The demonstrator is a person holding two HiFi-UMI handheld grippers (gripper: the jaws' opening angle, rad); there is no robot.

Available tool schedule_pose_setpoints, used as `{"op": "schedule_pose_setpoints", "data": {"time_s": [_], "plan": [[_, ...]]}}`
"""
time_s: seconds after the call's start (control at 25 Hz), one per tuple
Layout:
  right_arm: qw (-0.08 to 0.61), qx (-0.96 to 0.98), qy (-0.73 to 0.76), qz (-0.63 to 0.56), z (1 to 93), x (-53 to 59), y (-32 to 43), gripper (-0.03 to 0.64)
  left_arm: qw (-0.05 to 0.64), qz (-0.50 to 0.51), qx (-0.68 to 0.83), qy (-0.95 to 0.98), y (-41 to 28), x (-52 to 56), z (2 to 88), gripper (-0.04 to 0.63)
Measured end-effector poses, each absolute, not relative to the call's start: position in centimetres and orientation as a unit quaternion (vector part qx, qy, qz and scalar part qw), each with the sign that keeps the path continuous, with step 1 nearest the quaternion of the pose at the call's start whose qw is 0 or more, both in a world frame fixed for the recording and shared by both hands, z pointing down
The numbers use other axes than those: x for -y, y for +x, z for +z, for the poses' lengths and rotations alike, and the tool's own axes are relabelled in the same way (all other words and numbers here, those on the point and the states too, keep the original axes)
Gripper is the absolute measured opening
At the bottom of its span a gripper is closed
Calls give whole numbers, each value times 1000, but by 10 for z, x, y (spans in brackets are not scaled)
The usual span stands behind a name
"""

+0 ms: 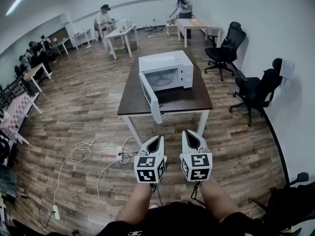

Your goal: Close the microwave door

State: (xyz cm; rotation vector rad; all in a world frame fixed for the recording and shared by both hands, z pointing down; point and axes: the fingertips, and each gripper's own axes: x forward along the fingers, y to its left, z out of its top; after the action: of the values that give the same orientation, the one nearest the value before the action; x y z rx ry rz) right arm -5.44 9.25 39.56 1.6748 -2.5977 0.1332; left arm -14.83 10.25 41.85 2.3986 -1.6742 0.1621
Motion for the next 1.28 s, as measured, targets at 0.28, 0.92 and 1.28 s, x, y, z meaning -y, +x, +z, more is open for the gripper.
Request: {"op": "schedule_pose_setpoints", "data": {"time_s": [0.28,0.92,1.28], "plan": [[26,840,540,42,396,-101,-50,6,109,61,566,815,-142,-110,421,11],[26,857,514,36,403,-110,-15,8,117,66,563,816,-90,-118,428,11],[23,852,521,42,408,-116,29,9,126,68,576,805,-60,-131,439,11]]}}
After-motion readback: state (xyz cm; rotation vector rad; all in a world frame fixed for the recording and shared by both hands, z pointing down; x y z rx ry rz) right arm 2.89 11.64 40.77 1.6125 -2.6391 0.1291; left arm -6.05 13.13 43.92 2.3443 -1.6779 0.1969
